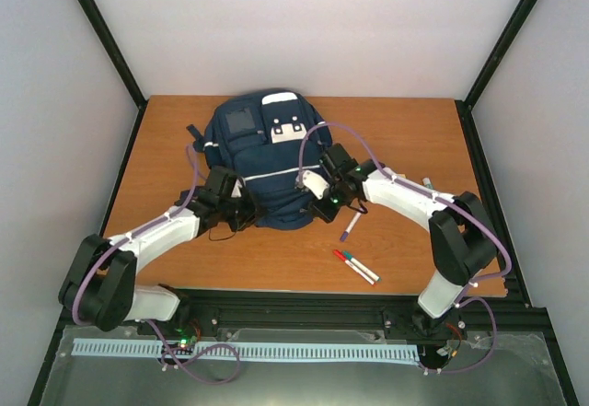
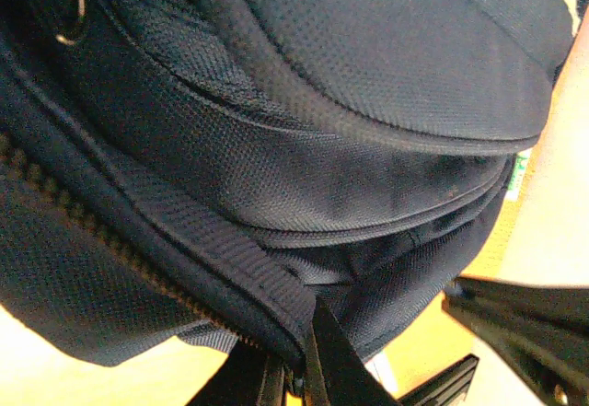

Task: Pack the student bag
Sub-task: Zip the student bag at the center of the board.

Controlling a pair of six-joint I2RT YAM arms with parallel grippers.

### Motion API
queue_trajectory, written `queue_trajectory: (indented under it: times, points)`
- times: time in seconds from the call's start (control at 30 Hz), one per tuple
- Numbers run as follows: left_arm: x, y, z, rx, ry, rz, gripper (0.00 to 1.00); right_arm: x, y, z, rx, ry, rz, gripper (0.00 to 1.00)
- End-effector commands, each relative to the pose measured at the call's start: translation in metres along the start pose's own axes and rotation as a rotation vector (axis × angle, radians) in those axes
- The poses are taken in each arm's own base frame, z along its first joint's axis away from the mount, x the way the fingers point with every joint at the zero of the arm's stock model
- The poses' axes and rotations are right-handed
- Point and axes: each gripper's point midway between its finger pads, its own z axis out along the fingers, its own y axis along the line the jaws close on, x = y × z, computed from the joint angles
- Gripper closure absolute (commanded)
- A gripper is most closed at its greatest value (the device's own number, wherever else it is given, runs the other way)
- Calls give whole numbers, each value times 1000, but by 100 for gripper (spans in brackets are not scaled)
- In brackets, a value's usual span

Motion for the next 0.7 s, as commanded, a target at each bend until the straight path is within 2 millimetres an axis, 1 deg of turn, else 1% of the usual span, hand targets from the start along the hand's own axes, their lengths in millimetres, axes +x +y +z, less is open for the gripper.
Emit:
queue_trajectory:
  times: [0.0, 0.1, 0.27, 0.37, 0.5, 0.57, 0.67]
  points:
    - [0, -1, -16, -6, -33, 72, 99, 31, -34, -6, 66, 56, 85, 97]
    - [3, -1, -23, -8, -32, 92, 99, 36, -56, -7, 116, 53, 110, 97]
    - [11, -2, -32, -4, -8, 127, 99, 41, -86, -6, 167, 42, 150, 97]
    - [15, 0, -37, -17, -3, 154, 99, 43, -105, -5, 209, 41, 165, 97]
    - [17, 3, -47, -32, -12, 183, 99, 40, -124, -3, 238, 33, 180, 97]
    - [21, 6, -51, -46, 0, 190, 99, 39, -133, -1, 256, 33, 179, 97]
    - [25, 5, -57, -47, 9, 211, 99, 40, -145, 4, 274, 37, 185, 97]
